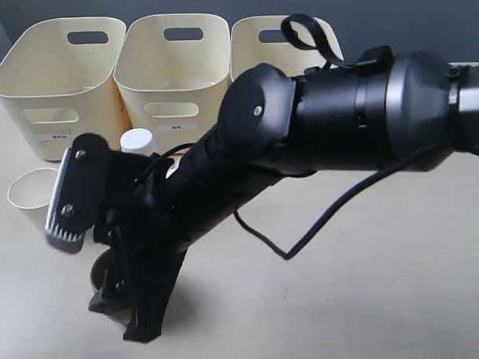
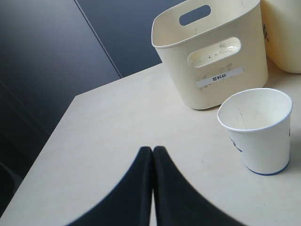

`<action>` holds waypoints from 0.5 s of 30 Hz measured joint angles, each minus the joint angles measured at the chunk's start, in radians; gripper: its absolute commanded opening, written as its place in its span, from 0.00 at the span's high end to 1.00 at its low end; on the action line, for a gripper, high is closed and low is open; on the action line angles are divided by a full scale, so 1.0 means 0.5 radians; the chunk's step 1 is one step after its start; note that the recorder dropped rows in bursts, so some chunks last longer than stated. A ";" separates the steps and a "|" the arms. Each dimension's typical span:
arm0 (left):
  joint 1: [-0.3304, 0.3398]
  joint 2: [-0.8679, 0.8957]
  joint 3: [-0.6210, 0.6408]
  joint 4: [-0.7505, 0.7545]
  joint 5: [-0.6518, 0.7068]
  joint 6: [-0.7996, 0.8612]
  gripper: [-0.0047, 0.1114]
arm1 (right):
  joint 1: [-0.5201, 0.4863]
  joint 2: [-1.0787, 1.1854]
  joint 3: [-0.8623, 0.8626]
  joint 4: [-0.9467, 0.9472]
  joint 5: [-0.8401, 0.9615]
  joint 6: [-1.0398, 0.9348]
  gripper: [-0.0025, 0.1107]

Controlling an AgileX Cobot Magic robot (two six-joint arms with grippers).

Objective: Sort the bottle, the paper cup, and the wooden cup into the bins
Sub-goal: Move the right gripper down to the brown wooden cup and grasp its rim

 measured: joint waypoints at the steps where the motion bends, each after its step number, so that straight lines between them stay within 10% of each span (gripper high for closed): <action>1: 0.000 0.000 0.000 0.000 0.000 0.000 0.96 | 0.035 0.000 0.000 -0.018 0.000 0.000 0.43; 15: 0.000 0.000 0.000 0.000 0.000 0.000 0.96 | 0.117 0.232 -0.008 -0.101 -0.135 0.019 0.43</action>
